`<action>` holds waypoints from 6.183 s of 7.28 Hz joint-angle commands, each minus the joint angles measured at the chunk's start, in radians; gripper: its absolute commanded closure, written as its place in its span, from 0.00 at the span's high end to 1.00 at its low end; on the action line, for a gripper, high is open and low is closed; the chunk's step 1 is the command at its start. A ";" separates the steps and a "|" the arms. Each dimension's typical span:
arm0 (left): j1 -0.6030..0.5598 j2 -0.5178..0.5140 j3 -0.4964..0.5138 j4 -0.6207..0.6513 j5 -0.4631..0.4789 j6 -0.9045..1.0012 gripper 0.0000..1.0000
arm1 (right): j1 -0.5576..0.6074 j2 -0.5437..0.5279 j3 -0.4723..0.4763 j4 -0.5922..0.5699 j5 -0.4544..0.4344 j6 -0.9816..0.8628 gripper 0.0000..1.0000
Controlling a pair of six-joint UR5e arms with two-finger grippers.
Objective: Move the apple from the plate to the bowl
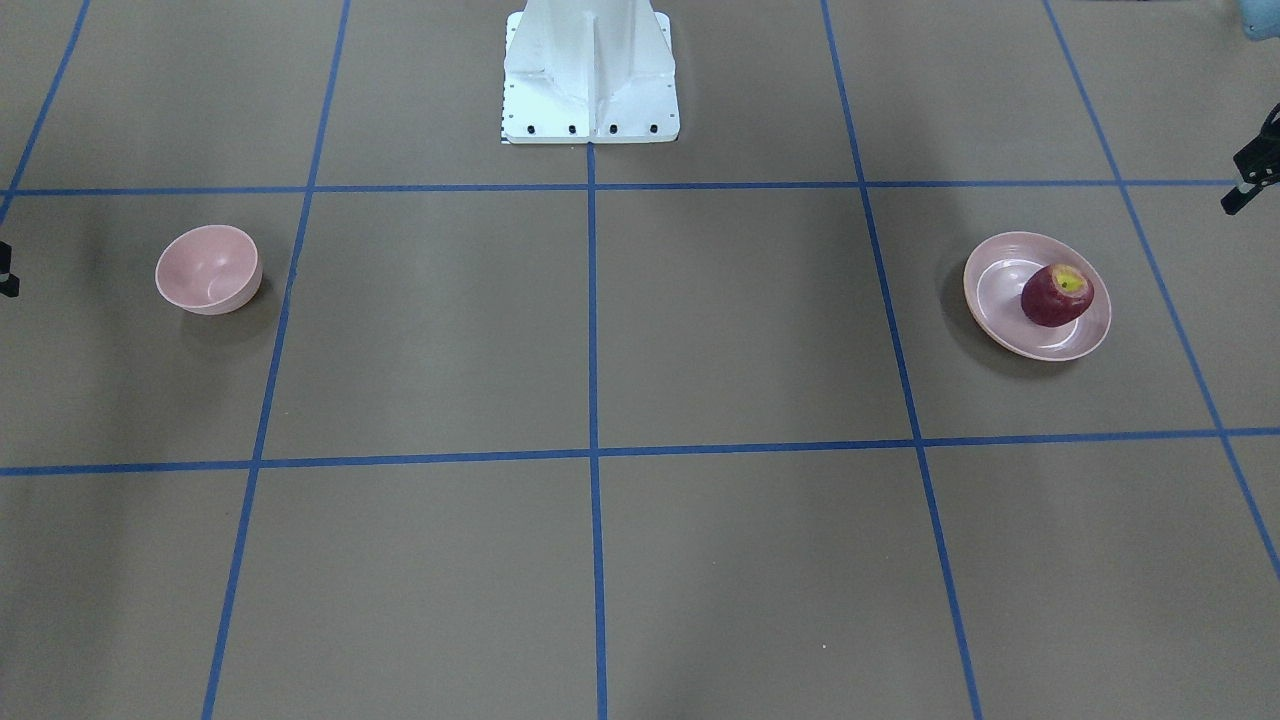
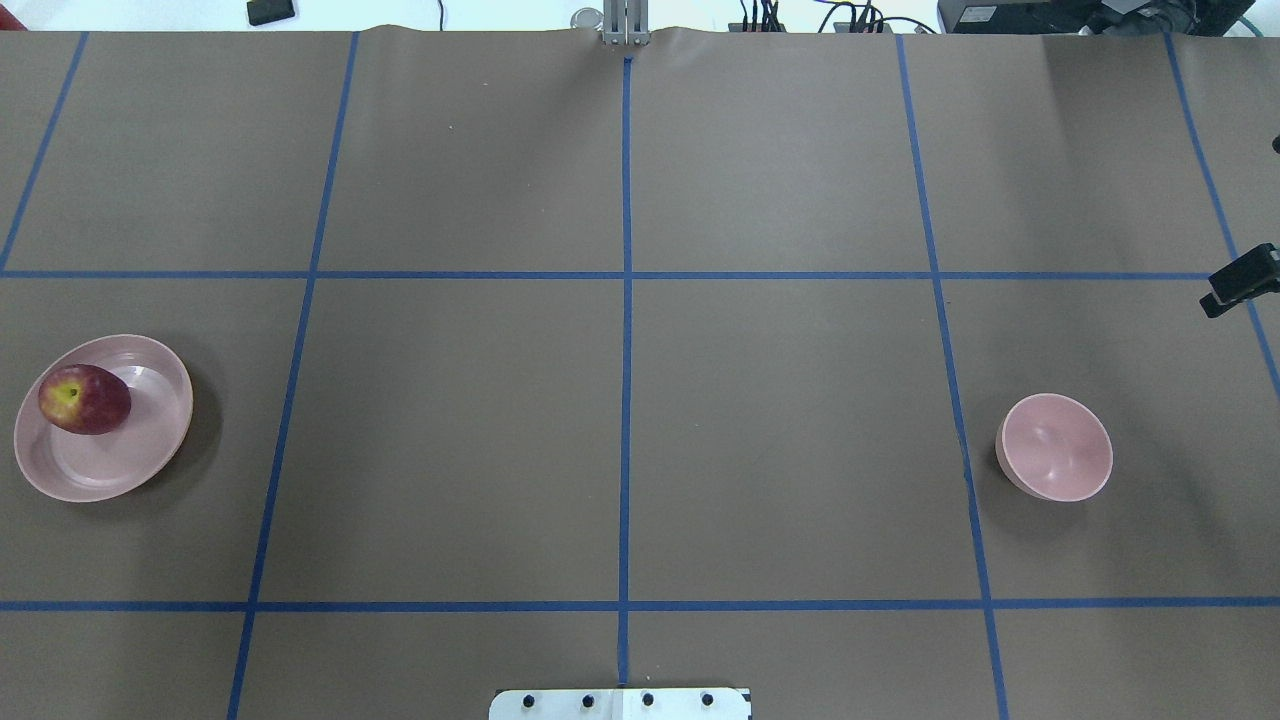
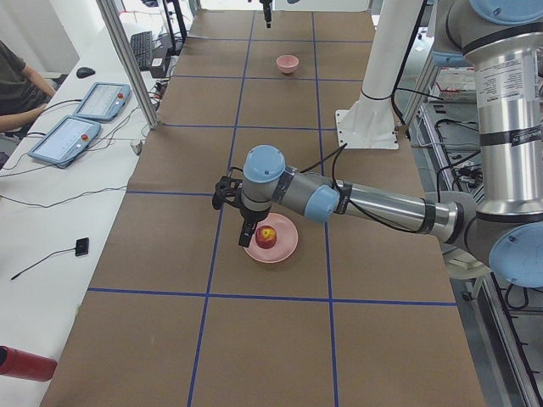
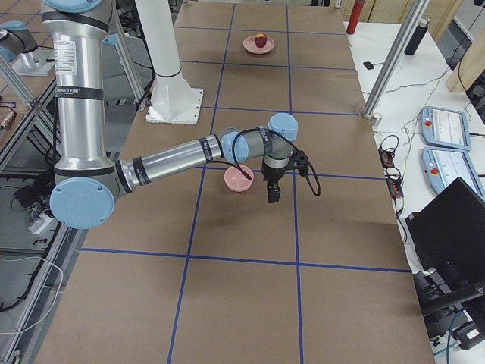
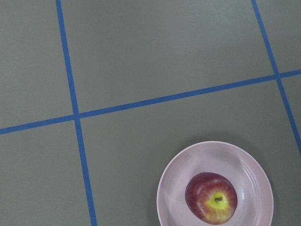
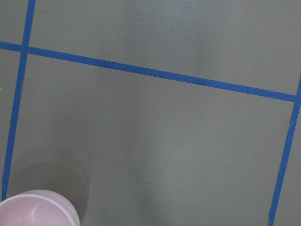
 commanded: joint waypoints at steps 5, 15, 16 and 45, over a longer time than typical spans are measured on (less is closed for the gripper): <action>0.001 0.001 0.003 -0.002 0.001 0.003 0.98 | -0.026 -0.013 0.036 0.002 0.050 0.003 1.00; 0.003 0.007 0.002 -0.005 0.009 0.003 0.98 | -0.317 -0.127 -0.114 0.560 0.018 0.390 1.00; -0.001 0.007 -0.004 -0.005 0.008 0.003 0.98 | -0.336 -0.127 -0.117 0.560 0.007 0.390 1.00; 0.353 -0.038 0.080 -0.092 0.162 -0.332 0.98 | -0.205 0.260 -0.138 0.465 0.129 0.996 1.00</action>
